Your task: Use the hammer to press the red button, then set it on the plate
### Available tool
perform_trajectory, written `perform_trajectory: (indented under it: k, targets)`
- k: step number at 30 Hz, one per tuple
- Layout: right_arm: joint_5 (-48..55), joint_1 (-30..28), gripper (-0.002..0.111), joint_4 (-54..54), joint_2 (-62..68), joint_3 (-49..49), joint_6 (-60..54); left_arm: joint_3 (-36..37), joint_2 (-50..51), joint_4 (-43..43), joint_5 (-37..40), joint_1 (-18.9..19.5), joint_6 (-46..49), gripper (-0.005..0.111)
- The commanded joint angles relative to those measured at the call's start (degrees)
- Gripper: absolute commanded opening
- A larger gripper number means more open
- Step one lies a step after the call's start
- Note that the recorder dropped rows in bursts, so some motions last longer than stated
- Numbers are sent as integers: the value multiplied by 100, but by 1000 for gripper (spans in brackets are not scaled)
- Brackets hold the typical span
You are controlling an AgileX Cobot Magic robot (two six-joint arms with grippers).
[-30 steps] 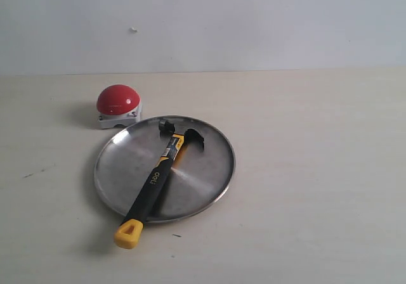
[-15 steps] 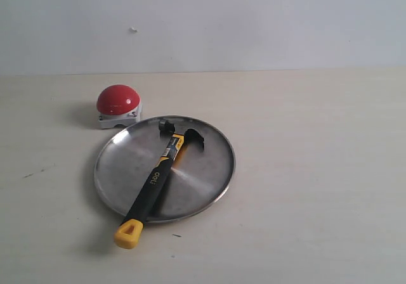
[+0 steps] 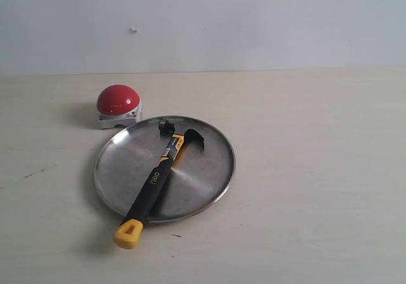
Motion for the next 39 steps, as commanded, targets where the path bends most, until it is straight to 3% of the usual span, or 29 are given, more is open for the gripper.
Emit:
perform_trajectory:
  k: [1,24,28,33,39]
  targets:
    - [-78,-29,0,0,-26,26,0,19,-37,22,39,7,7,0]
    - [-78,-29,0,0,-26,26,0,19,-37,104,499,7,-179,0]
    - [-78,-29,0,0,-26,26,0,19,-37,520,848,7,-269,0]
    - [-78,-29,0,0,-26,26,0,19,-37,2154,1400,7,-1073,0]
    - [-78,-29,0,0,-26,26,0,19,-37,2233,1896,7,-1060,0]
